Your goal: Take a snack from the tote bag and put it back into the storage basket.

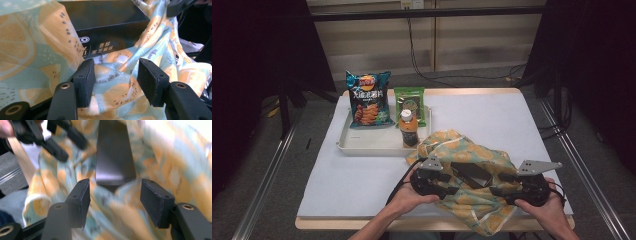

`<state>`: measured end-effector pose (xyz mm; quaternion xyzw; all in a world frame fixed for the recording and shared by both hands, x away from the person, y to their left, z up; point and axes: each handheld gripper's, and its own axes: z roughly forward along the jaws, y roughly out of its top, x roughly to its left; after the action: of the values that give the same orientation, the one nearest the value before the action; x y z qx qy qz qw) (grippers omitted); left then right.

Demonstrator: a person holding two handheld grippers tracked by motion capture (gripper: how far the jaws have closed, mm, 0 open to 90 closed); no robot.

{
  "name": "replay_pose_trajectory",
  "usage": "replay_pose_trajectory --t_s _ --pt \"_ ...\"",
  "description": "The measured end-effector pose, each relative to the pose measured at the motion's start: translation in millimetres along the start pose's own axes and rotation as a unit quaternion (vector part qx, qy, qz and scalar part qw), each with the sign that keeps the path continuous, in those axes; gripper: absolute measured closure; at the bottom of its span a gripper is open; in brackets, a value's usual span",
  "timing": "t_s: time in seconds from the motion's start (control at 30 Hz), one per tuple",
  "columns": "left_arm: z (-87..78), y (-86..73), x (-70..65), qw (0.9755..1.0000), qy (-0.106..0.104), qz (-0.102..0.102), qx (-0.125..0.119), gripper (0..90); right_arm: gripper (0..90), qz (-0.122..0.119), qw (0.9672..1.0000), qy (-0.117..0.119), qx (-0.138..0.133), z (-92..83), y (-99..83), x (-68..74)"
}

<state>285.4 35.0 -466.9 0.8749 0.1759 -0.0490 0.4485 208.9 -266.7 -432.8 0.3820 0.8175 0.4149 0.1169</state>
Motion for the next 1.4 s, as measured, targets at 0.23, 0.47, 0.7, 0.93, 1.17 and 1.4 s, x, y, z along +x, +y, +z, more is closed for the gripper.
replay_pose_trajectory --t_s 0.23,0.47,0.7,0.93,1.17,1.4 --pt "0.4 -0.4 0.5 1.0000 -0.001 0.000 -0.001 47.8 41.9 -0.005 1.0000 -0.005 -0.004 26.2 26.6 1.5" --pt "0.7 -0.8 1.2 1.0000 -0.001 -0.001 -0.001 47.1 36.1 -0.015 0.9996 -0.007 0.021 51.7 27.7 1.1" --pt "0.4 -0.4 1.2 1.0000 -0.001 0.002 0.000 47.4 37.1 -0.020 0.9985 -0.016 0.048 69.7 20.5 4.6" --pt "-0.9 -0.7 0.9 1.0000 0.002 0.002 -0.001 46.2 42.5 -0.023 0.9976 -0.032 0.057 74.1 25.0 6.3" --pt "0.5 -0.8 1.4 1.0000 -0.003 0.001 0.003 47.0 42.8 -0.011 0.9983 -0.030 0.050 64.4 36.3 5.2" --pt "0.6 -0.4 1.1 1.0000 0.000 0.002 0.002 45.6 42.9 -0.005 0.9988 -0.025 0.042 55.9 48.5 5.9"
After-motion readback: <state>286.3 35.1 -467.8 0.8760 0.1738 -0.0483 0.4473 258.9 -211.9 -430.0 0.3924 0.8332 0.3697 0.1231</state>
